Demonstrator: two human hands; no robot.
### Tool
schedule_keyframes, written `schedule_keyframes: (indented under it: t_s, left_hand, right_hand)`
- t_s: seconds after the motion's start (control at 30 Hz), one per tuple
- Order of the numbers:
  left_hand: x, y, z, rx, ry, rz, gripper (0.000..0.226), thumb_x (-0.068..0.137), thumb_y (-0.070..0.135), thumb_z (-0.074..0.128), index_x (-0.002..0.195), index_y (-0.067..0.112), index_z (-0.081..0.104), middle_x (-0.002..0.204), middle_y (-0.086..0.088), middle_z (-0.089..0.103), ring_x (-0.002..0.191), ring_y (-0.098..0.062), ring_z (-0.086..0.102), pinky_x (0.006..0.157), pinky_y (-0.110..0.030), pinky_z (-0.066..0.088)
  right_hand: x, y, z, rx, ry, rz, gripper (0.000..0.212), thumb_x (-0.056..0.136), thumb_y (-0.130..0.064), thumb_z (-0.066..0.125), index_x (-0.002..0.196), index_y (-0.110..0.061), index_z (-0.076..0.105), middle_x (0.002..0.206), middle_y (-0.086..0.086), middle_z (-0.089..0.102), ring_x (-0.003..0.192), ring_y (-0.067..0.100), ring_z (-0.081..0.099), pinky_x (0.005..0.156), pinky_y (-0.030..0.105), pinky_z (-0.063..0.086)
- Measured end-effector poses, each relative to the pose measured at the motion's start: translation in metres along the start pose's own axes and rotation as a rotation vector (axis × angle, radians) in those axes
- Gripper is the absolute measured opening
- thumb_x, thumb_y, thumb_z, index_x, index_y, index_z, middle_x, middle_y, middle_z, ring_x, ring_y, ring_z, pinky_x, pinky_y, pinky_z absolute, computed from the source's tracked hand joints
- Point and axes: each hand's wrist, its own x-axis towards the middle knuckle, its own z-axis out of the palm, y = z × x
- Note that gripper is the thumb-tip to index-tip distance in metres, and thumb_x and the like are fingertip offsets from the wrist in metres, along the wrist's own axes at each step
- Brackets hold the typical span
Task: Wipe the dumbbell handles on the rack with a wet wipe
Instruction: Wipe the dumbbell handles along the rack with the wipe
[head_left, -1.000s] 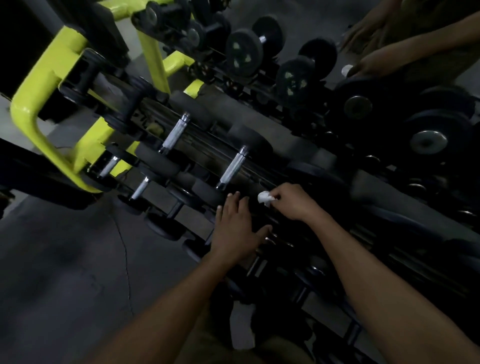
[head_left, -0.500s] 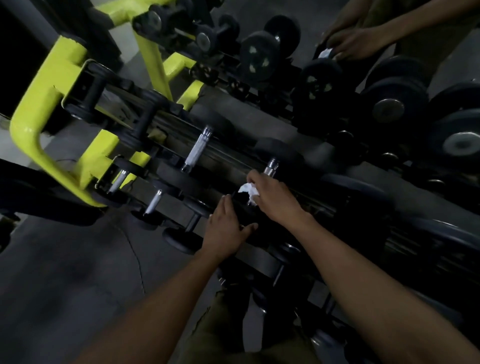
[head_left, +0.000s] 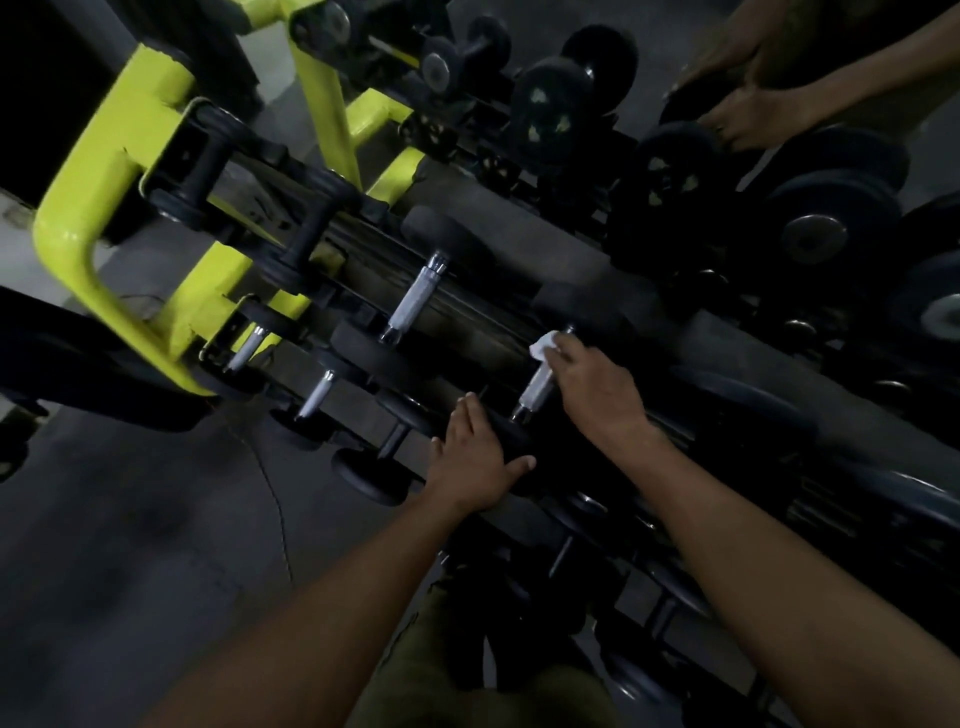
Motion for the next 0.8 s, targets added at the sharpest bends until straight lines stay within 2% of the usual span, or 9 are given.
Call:
schedule_keyframes:
  t_s: [0.07,0.17,0.3,0.33,0.4,0.53,0.67,0.73,0.8]
  left_hand:
    - [-0.001,0.006,0.001,-0.009,-0.007,-0.039,0.122,0.088,0.067,0.061,0.157,0.006,-0.019,0.169,-0.013,-0.013,0.157,-0.025,-0.004,0.123,-0.055,0.008]
    - [-0.002,0.012,0.008,-0.008,0.048,-0.079,0.128,0.084,0.072,0.062,0.157,0.004,-0.018,0.168,-0.015,-0.012,0.157,-0.027,-0.004,0.124,-0.055,0.009]
    - [-0.002,0.014,0.016,-0.015,0.103,-0.079,0.128,0.083,0.073,0.062,0.158,0.004,-0.014,0.169,-0.015,-0.007,0.157,-0.025,-0.002,0.125,-0.052,0.010]
    - [-0.003,0.013,0.017,-0.017,0.113,-0.074,0.127,0.082,0.073,0.062,0.158,0.004,-0.013,0.169,-0.015,-0.006,0.157,-0.026,-0.001,0.125,-0.052,0.011]
    - [-0.004,0.013,0.015,-0.012,0.123,-0.071,0.128,0.081,0.074,0.062,0.158,0.004,-0.013,0.169,-0.014,-0.005,0.157,-0.026,0.001,0.125,-0.053,0.012]
    - [-0.005,0.015,0.013,0.007,0.087,-0.093,0.129,0.081,0.078,0.059,0.158,0.006,-0.017,0.169,-0.012,-0.009,0.157,-0.025,-0.001,0.125,-0.053,0.010]
    - [-0.003,0.013,0.011,0.019,0.076,-0.102,0.131,0.079,0.080,0.059,0.158,0.008,-0.017,0.170,-0.011,-0.010,0.157,-0.025,-0.001,0.125,-0.054,0.010]
    - [-0.002,0.014,0.011,0.018,0.066,-0.108,0.132,0.078,0.080,0.060,0.158,0.008,-0.017,0.170,-0.011,-0.009,0.157,-0.025,0.000,0.125,-0.054,0.011]
    - [-0.002,0.014,0.011,0.012,0.075,-0.106,0.132,0.078,0.079,0.061,0.158,0.008,-0.016,0.170,-0.011,-0.009,0.157,-0.024,0.001,0.124,-0.055,0.012]
  right_hand:
    - [0.002,0.001,0.005,0.014,0.023,-0.009,0.037,0.093,-0.017,0.055,0.129,-0.025,0.054,0.141,-0.006,0.045,0.093,0.027,0.060,0.061,0.037,0.054]
    - [0.000,0.001,0.010,0.185,-0.070,-0.162,0.031,0.093,-0.020,0.055,0.120,-0.036,0.057,0.132,-0.016,0.050,0.107,0.020,0.060,0.076,0.038,0.056]
    - [-0.012,0.006,0.019,0.223,-0.223,-0.436,0.047,0.093,-0.016,0.058,0.135,-0.035,0.050,0.146,-0.022,0.040,0.126,0.015,0.051,0.094,0.037,0.052]
    - [-0.013,0.007,0.018,0.188,-0.238,-0.450,0.050,0.094,-0.017,0.056,0.139,-0.036,0.045,0.150,-0.022,0.036,0.128,0.015,0.050,0.093,0.037,0.052]
    - [-0.014,0.009,0.013,0.075,-0.206,-0.400,0.054,0.093,-0.016,0.050,0.141,-0.040,0.039,0.153,-0.022,0.029,0.116,0.020,0.058,0.077,0.036,0.053]
    - [-0.008,0.020,0.007,-0.108,-0.020,-0.149,0.055,0.095,-0.012,0.041,0.149,-0.024,0.033,0.160,-0.006,0.024,0.094,0.029,0.063,0.066,0.037,0.051]
    - [-0.002,0.025,0.013,-0.133,0.091,-0.127,0.056,0.092,-0.011,0.036,0.147,-0.017,0.040,0.156,0.000,0.035,0.097,0.028,0.062,0.074,0.038,0.050]
    - [-0.003,0.021,0.019,-0.119,0.043,-0.261,0.060,0.090,-0.013,0.027,0.148,-0.018,0.040,0.155,-0.002,0.037,0.111,0.028,0.057,0.086,0.040,0.047]
    - [-0.004,0.019,0.026,0.006,-0.042,-0.425,0.060,0.087,-0.010,0.034,0.145,-0.021,0.045,0.154,-0.007,0.039,0.121,0.027,0.053,0.095,0.040,0.048]
